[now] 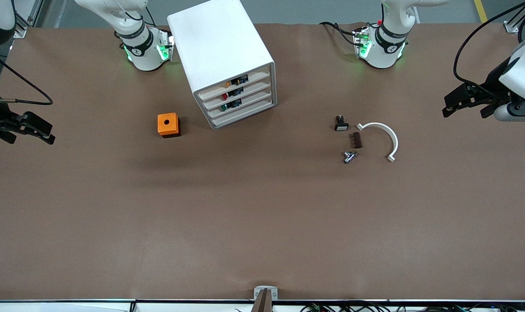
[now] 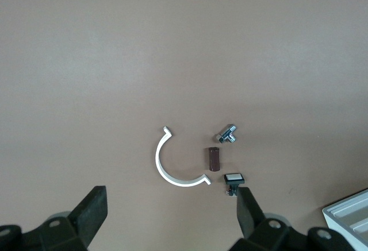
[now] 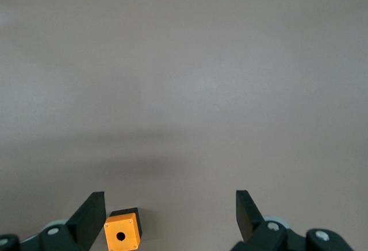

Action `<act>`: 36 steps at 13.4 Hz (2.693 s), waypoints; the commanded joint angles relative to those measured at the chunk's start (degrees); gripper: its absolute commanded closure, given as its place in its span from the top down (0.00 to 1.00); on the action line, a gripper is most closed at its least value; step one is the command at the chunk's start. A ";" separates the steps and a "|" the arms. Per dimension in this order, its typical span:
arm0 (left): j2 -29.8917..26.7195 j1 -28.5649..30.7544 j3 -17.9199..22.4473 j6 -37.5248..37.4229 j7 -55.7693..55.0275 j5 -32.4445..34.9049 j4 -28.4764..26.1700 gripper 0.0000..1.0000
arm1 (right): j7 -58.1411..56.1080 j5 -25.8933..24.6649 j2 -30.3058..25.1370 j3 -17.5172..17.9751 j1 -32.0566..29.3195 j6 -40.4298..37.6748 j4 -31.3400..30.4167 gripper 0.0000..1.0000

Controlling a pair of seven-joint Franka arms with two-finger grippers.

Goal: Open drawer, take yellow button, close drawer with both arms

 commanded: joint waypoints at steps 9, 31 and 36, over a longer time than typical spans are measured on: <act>2.45 0.54 0.33 -1.24 -0.01 0.48 1.30 0.99 | 0.59 -0.86 -0.25 0.19 0.17 -0.37 0.38 1.00; 23.36 -18.17 -0.46 -10.64 -60.25 -20.95 12.63 0.99 | 0.59 -0.86 -0.34 0.19 0.34 -0.19 0.29 1.00; 30.83 -21.52 -0.72 -10.64 -77.93 -28.50 15.01 0.99 | 0.59 -0.86 -0.34 0.19 0.26 -0.46 0.12 1.00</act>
